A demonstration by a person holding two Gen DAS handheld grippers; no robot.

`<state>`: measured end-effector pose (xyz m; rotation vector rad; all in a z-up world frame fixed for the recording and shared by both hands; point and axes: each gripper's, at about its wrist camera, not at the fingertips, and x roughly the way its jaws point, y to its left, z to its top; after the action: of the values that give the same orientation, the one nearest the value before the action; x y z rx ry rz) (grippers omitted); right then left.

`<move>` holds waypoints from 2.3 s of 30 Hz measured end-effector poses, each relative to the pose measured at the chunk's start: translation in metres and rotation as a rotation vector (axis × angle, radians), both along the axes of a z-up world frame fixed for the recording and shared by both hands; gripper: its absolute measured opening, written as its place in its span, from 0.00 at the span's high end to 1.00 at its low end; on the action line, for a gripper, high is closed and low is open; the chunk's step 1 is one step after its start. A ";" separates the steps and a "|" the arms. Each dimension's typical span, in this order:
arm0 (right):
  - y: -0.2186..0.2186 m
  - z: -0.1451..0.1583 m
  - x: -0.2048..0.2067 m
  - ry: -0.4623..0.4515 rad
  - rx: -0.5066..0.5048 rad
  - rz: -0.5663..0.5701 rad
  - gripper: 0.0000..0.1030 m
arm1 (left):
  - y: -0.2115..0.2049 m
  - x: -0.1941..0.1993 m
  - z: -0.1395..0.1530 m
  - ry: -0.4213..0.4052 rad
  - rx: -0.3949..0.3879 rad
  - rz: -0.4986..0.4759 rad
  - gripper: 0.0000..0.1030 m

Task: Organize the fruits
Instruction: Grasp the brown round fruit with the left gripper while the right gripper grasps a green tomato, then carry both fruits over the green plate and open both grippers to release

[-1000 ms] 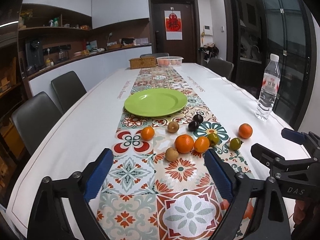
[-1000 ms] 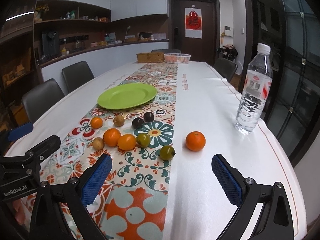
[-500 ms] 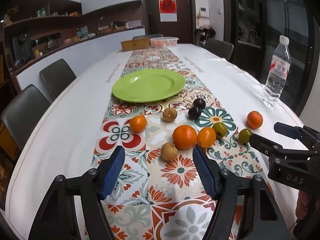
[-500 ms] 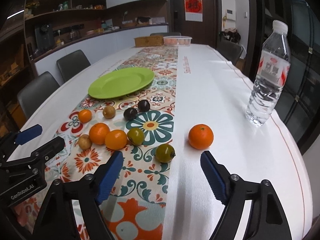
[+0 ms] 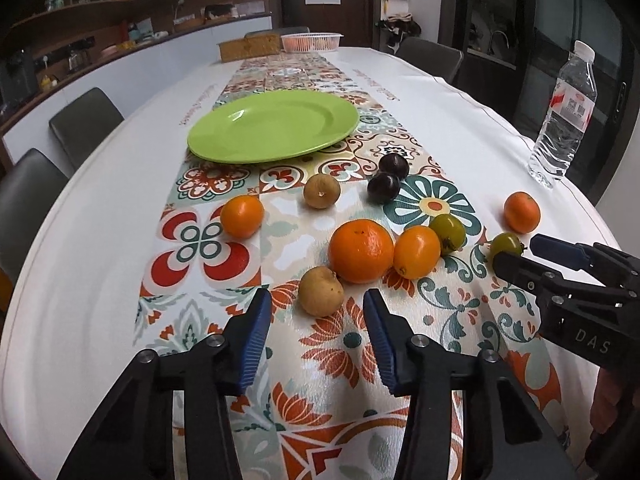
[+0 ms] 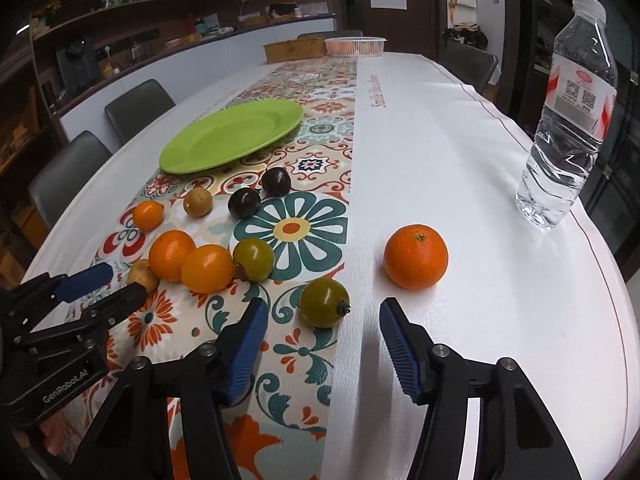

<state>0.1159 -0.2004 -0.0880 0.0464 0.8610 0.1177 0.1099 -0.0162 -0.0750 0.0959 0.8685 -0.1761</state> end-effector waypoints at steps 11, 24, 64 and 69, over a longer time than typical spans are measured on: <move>-0.002 -0.007 0.014 0.049 0.014 0.003 0.57 | 0.000 0.014 -0.007 0.049 -0.007 -0.013 0.71; 0.000 -0.004 0.015 0.062 0.033 0.026 0.72 | 0.001 0.010 0.001 0.025 -0.012 -0.011 0.75; 0.058 0.078 0.083 -0.100 0.061 0.258 0.72 | 0.026 0.063 0.078 -0.127 -0.036 -0.015 0.75; 0.070 0.087 0.107 -0.108 0.050 0.283 0.72 | 0.031 0.088 0.082 -0.124 -0.027 -0.034 0.75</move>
<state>0.2228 -0.1301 -0.0012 -0.0356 0.7533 0.4039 0.1980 0.0148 0.0066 0.0954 0.7408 -0.2115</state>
